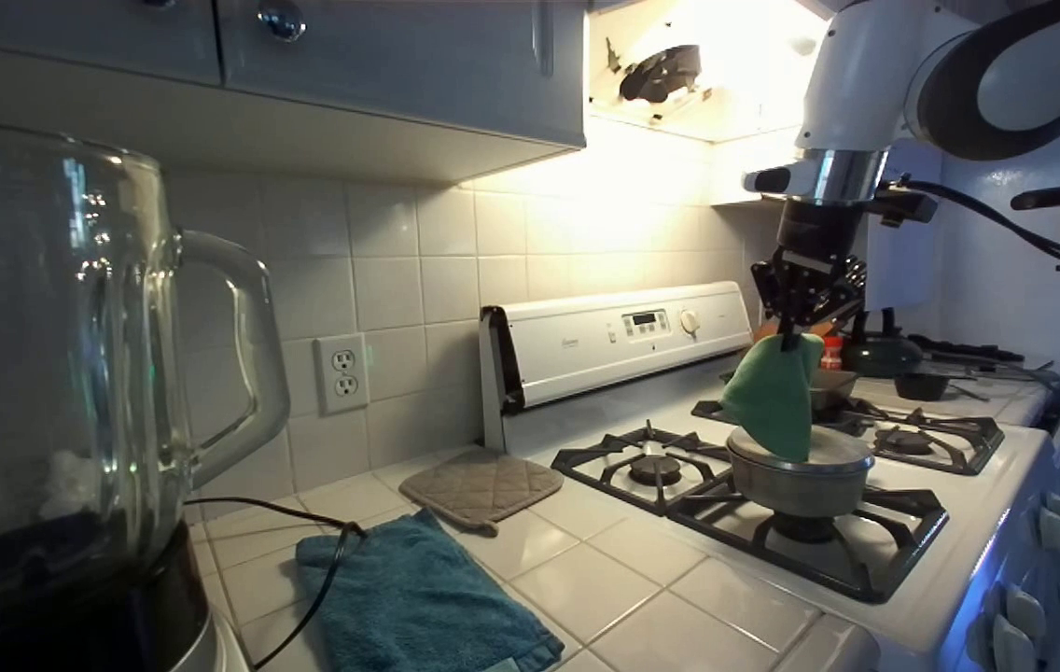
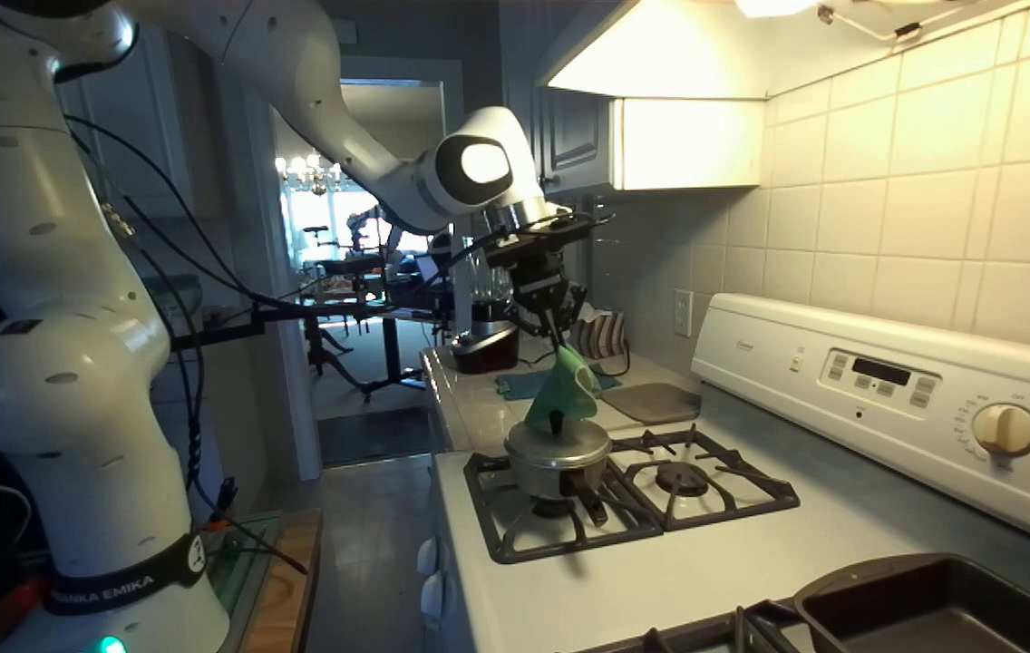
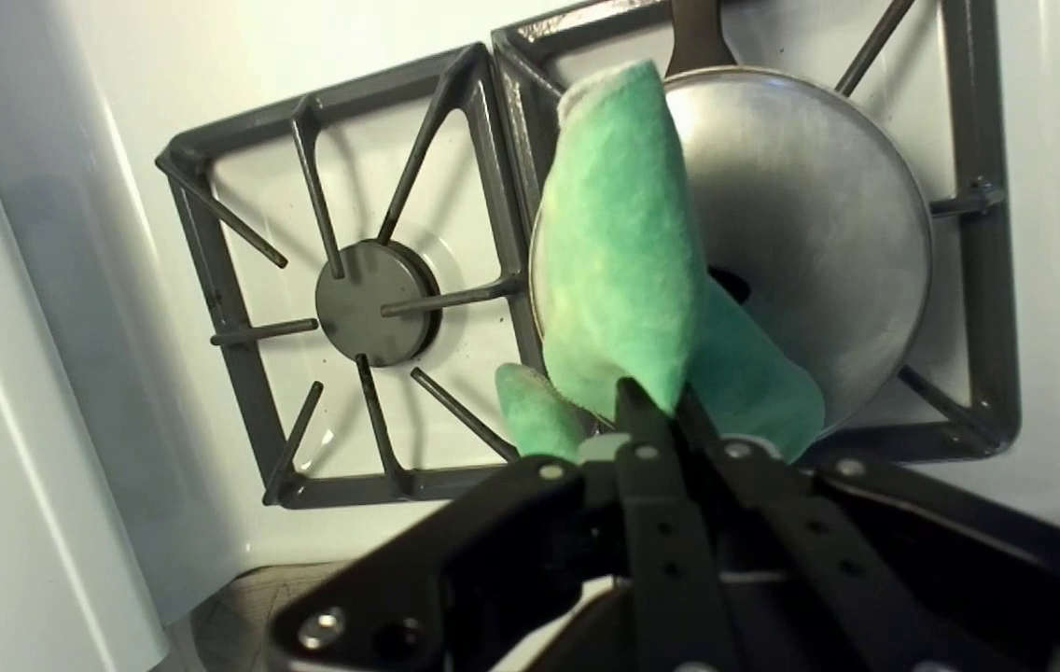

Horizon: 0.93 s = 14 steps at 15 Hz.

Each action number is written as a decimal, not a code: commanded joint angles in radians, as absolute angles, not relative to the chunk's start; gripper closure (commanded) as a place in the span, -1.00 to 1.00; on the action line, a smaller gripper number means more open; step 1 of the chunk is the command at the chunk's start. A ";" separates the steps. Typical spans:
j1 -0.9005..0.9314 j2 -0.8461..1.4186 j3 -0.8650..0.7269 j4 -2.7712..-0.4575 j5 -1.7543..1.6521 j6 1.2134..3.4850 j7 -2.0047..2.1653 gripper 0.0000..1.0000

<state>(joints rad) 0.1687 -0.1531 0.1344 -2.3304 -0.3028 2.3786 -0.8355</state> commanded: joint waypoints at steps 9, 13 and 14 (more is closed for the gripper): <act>0.186 -0.278 0.148 -2.387 -0.308 2.266 -0.749 0.98; 0.179 -0.252 0.134 -2.373 -0.323 2.270 -0.759 0.98; 0.177 -0.246 0.131 -2.370 -0.324 2.275 -0.761 0.98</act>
<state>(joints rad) 0.1798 -0.2438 0.1413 -2.3597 -0.3040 2.2709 -0.7692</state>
